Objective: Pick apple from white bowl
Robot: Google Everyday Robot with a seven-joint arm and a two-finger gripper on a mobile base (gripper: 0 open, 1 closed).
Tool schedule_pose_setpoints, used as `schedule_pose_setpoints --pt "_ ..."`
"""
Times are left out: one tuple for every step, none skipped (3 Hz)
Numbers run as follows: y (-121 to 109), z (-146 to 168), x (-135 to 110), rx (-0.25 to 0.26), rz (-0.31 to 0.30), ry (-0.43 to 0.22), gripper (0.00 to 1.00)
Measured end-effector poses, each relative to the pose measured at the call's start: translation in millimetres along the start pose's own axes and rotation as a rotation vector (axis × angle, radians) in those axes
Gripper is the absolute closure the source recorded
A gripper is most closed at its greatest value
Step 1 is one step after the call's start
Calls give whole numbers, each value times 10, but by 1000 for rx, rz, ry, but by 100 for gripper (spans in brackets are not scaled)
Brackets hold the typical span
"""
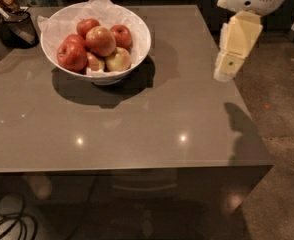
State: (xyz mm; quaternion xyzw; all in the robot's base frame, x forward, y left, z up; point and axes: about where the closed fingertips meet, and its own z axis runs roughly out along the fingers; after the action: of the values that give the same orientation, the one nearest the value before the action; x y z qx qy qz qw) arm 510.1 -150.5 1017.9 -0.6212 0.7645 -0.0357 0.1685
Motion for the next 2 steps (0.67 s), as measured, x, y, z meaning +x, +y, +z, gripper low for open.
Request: schedule_pose_setpoints --pt "-64 -33 -133 24 -16 -24 0" --pt "-109 -23 -180 41 -17 -35 0"
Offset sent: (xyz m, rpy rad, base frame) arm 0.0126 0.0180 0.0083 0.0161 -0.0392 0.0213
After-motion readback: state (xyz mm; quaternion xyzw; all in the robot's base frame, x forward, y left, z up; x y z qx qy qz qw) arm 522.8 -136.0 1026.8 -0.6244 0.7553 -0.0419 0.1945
